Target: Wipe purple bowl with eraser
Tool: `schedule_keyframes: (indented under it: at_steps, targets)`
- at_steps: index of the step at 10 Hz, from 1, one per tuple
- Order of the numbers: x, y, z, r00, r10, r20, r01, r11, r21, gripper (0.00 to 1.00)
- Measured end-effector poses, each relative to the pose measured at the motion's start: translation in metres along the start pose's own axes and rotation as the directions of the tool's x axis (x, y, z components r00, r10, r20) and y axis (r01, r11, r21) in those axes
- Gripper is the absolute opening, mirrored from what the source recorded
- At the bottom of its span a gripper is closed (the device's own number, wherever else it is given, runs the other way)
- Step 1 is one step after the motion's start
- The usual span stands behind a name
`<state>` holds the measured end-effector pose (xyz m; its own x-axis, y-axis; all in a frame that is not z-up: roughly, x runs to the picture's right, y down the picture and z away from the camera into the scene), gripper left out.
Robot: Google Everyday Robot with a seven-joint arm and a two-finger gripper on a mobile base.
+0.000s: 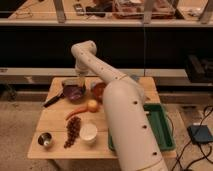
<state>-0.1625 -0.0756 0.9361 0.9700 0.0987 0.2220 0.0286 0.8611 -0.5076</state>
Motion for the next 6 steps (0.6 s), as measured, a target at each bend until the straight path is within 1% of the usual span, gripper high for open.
schedule_keyframes:
  at_steps: [1, 4, 5, 6]
  targets:
    - [-0.013, -0.002, 0.006, 1.0, -0.022, 0.008, 0.022, 1.0, -0.011, 0.18]
    - [-0.029, -0.002, 0.018, 0.998, -0.066, 0.016, 0.066, 0.997, -0.039, 0.18]
    - [-0.035, 0.006, 0.02, 0.996, -0.082, 0.026, 0.083, 0.995, -0.048, 0.18]
    - [-0.033, 0.017, 0.017, 0.996, -0.085, 0.03, 0.087, 0.995, -0.051, 0.18]
